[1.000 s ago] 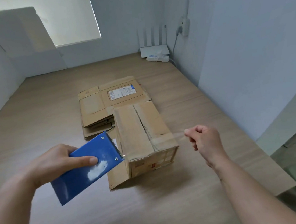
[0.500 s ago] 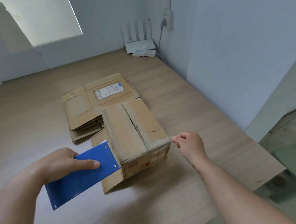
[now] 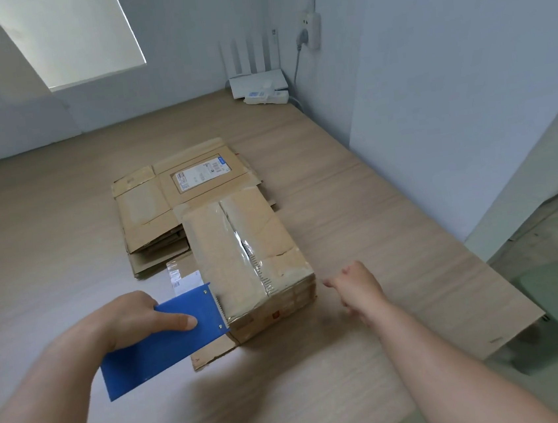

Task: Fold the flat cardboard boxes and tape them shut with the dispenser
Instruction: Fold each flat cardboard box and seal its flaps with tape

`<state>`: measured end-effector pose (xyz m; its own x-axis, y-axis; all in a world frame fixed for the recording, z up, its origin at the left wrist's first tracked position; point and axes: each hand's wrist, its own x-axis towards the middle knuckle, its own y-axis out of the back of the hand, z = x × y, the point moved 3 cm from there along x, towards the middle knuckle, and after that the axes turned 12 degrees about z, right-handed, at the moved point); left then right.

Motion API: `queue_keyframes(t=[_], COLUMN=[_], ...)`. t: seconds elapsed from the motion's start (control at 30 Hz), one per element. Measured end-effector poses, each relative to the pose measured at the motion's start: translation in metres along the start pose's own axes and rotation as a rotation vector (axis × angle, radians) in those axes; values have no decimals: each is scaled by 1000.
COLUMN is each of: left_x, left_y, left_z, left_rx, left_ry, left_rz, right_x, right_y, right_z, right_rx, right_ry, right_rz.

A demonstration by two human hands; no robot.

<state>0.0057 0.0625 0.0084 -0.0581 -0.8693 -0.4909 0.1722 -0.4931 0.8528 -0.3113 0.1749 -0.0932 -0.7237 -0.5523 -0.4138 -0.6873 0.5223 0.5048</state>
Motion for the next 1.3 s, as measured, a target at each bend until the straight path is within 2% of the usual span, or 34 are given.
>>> queue_keyframes(t=[0.07, 0.13, 0.2, 0.27, 0.5, 0.63, 0.93, 1.3], left_x=[1, 1, 1, -1, -16, -25, -6, -37], left_y=[-1, -1, 0, 1, 16, 25, 1, 12], left_z=[0, 0, 1, 2, -6, -27, -19, 33], left_rx=[-1, -5, -12, -14, -82, -126, 3, 356], left_ry=[-1, -1, 0, -1, -27, -40, 93, -22], left_rz=[-3, -2, -1, -1, -34, -92, -98, 182], right_x=[-1, -11, -26, -36, -25, -26, -31, -38], right_y=[9, 13, 8, -7, -13, -18, -21, -21], right_z=[5, -7, -27, -36, -32, -33, -38, -47], right_rx=[-124, -140, -228, -320, -18, -55, -168, -170], right_ry=[72, 260, 443, 521, 329, 335, 390, 430], right_rz=[128, 232, 244, 201, 119, 129, 186, 186])
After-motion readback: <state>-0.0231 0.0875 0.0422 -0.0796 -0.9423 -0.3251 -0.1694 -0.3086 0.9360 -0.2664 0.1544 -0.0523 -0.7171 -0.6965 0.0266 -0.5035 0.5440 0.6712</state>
